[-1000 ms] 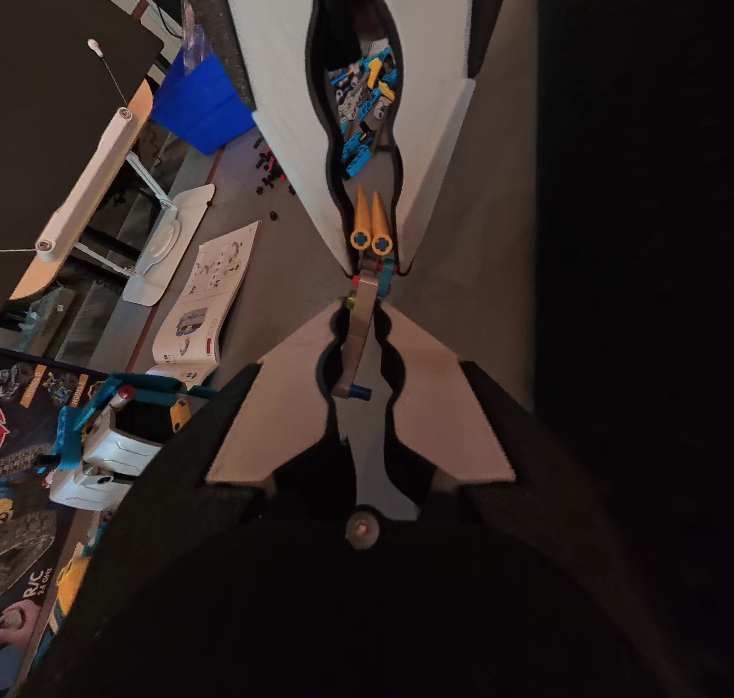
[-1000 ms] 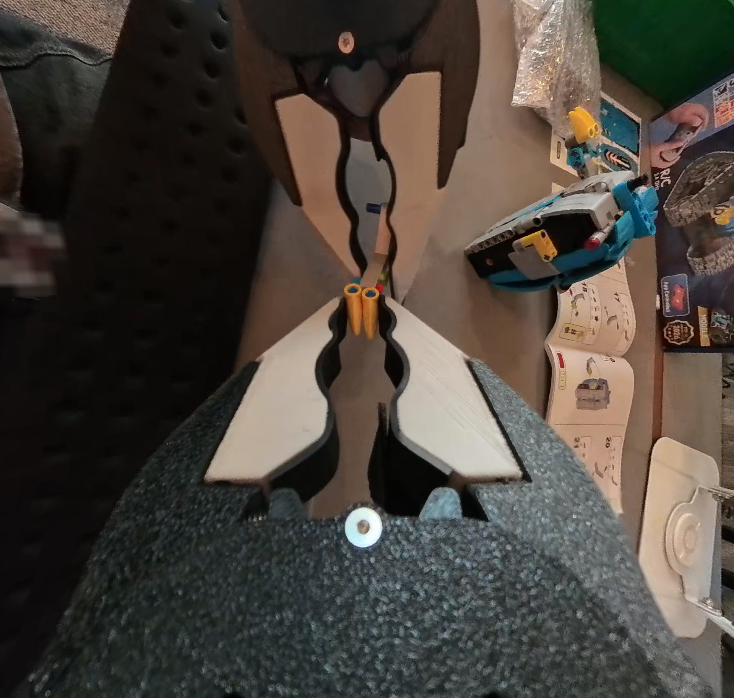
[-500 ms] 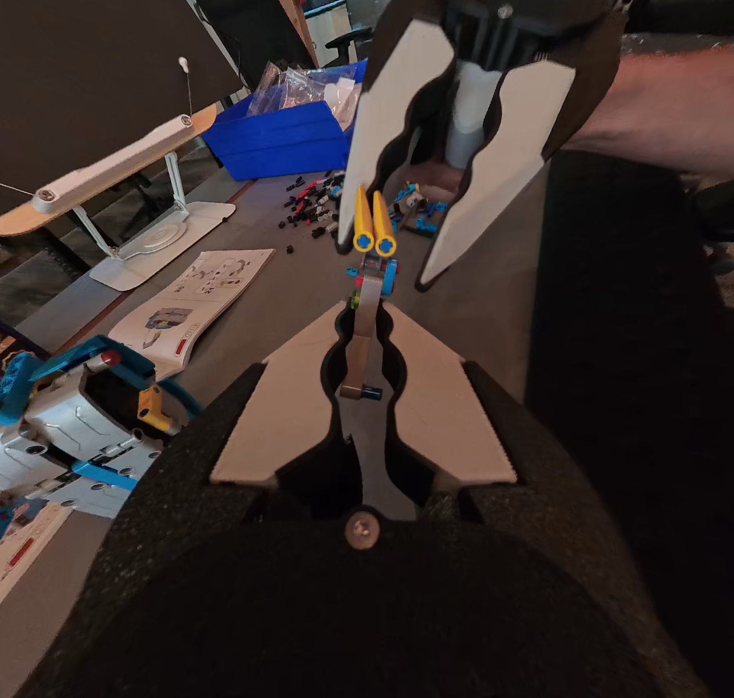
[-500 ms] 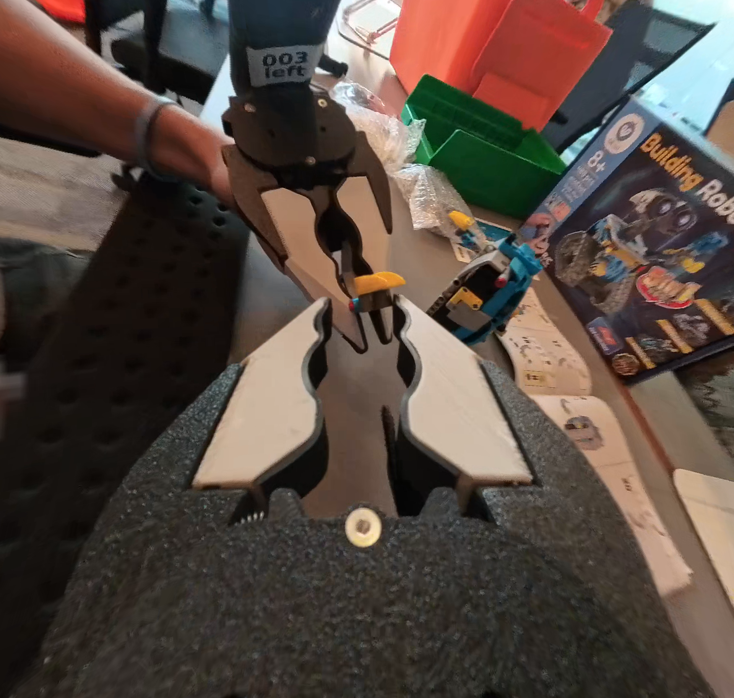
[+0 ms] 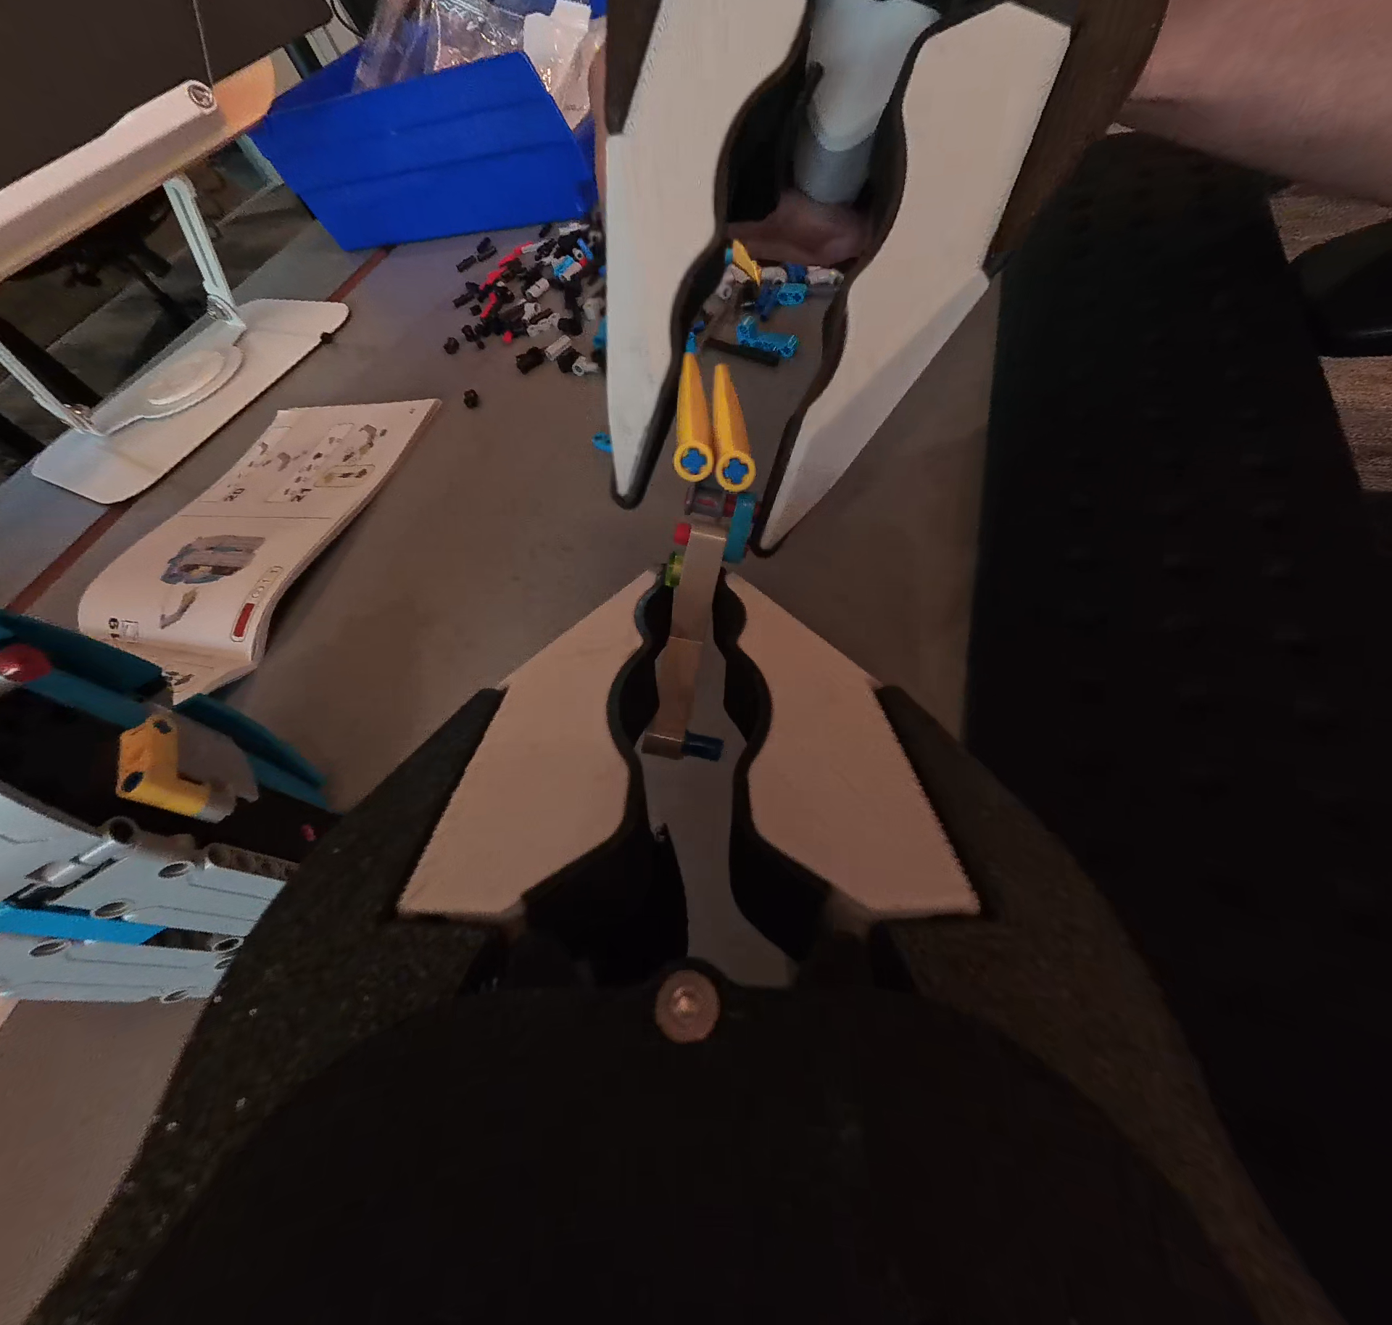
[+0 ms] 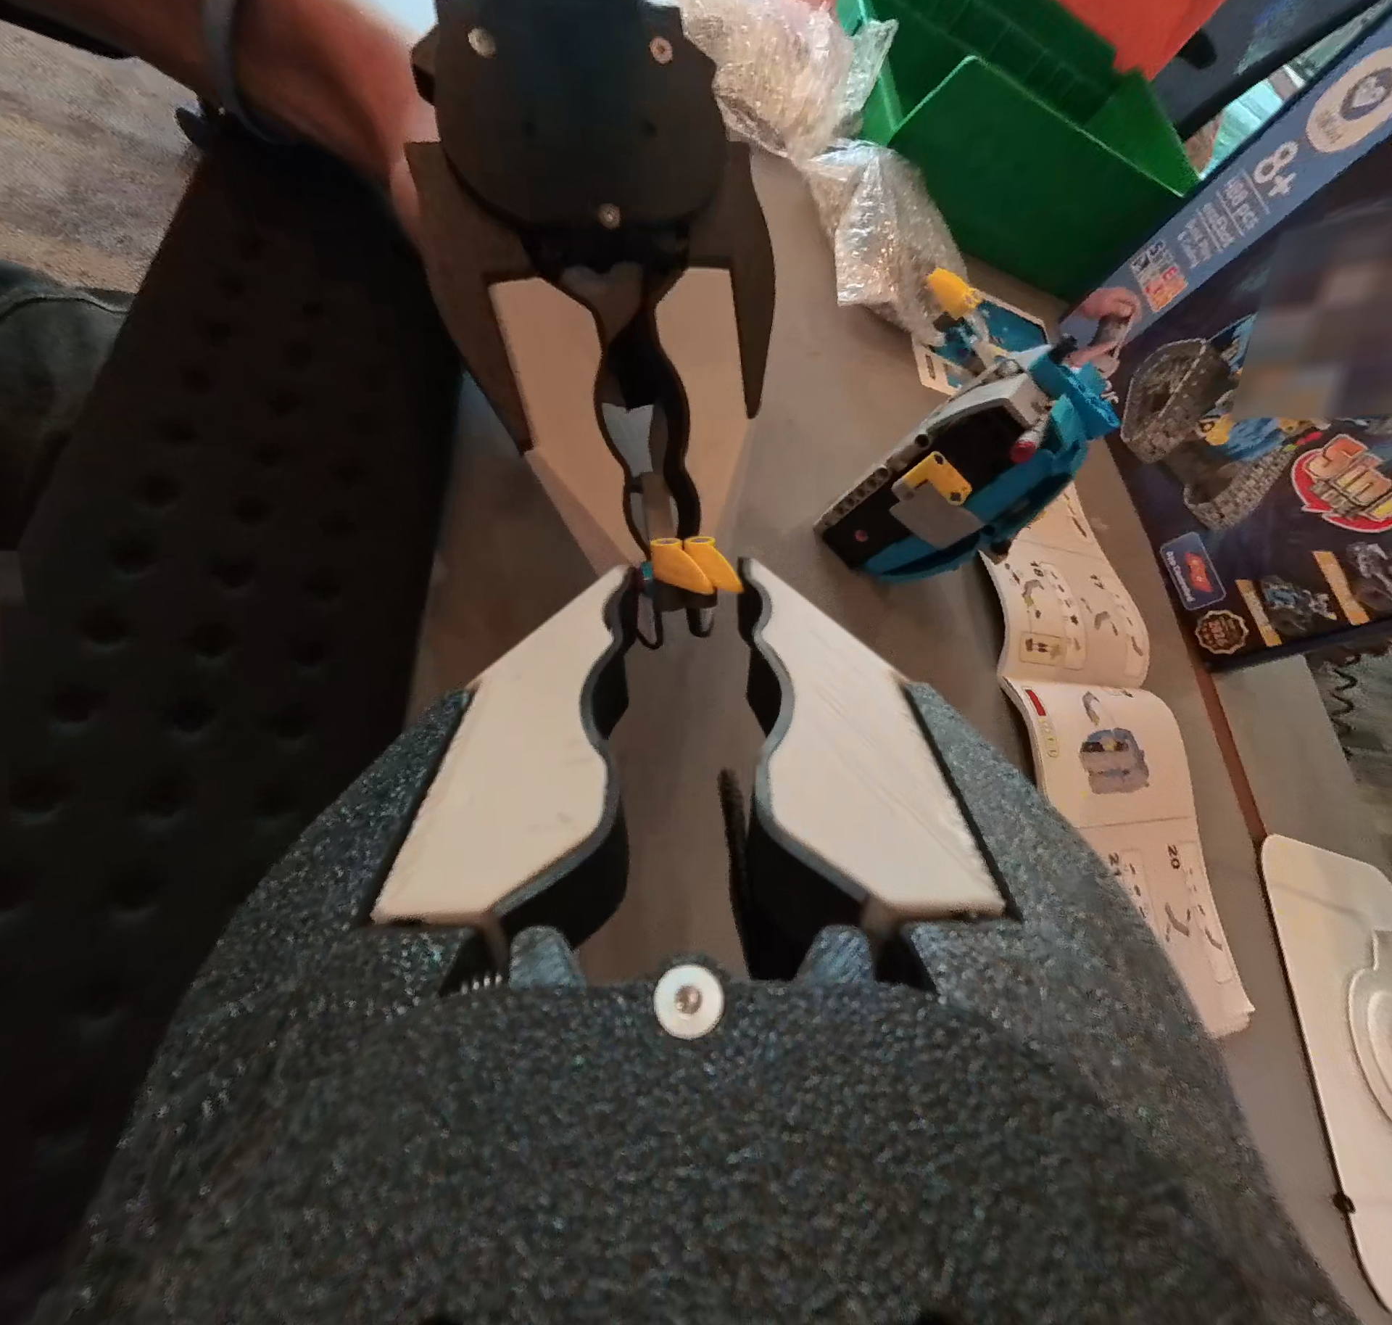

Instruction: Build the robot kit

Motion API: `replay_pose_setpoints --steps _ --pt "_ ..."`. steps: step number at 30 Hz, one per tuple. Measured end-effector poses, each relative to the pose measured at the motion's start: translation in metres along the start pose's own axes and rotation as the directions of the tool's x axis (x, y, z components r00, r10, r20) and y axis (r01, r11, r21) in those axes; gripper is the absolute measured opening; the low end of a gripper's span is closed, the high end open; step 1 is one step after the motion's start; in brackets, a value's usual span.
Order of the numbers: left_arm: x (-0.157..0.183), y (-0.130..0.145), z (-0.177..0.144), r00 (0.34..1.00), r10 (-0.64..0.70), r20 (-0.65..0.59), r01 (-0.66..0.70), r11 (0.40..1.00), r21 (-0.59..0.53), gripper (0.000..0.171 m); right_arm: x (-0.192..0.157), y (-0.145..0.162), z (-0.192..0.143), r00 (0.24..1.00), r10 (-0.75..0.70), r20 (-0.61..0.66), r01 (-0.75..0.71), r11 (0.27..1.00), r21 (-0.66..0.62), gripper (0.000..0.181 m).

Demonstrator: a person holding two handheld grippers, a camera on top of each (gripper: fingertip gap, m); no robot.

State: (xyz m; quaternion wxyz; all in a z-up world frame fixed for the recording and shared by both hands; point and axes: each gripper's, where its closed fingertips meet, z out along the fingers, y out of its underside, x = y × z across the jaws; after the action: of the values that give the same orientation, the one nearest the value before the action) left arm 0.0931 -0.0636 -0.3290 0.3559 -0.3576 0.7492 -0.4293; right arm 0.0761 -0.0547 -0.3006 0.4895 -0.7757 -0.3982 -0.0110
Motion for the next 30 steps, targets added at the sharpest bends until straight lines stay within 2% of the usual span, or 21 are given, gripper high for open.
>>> replay_pose_setpoints --steps 5,10,13,18,21,30 --pt "0.001 0.003 0.001 1.000 -0.001 -0.008 0.001 1.000 -0.013 0.010 -0.002 0.003 0.002 0.999 -0.034 0.003 0.034 0.999 -0.040 0.026" --pt "-0.009 0.001 -0.002 0.997 0.039 0.067 -0.038 0.999 -0.006 0.010 0.005 0.003 0.003 1.000 0.026 0.011 -0.025 0.998 -0.049 0.021" --pt "-0.012 0.002 -0.003 0.993 0.072 0.098 -0.070 0.997 -0.023 0.009 0.007 0.002 0.004 1.000 -0.026 -0.018 0.025 0.999 -0.044 0.021" --pt "-0.011 0.003 0.000 0.984 0.127 0.125 -0.121 0.991 -0.052 0.009 0.005 0.007 0.003 1.000 -0.026 0.006 0.026 0.999 -0.036 0.020" --pt "-0.008 0.005 0.002 0.982 0.145 0.123 -0.138 0.988 -0.064 0.009 0.003 0.009 0.002 0.999 -0.038 0.023 0.040 0.998 -0.051 0.020" --pt "0.000 0.012 0.006 0.989 0.133 0.067 -0.127 0.988 -0.090 0.009 -0.010 0.015 0.005 0.994 0.042 0.099 -0.036 0.997 -0.067 0.016"
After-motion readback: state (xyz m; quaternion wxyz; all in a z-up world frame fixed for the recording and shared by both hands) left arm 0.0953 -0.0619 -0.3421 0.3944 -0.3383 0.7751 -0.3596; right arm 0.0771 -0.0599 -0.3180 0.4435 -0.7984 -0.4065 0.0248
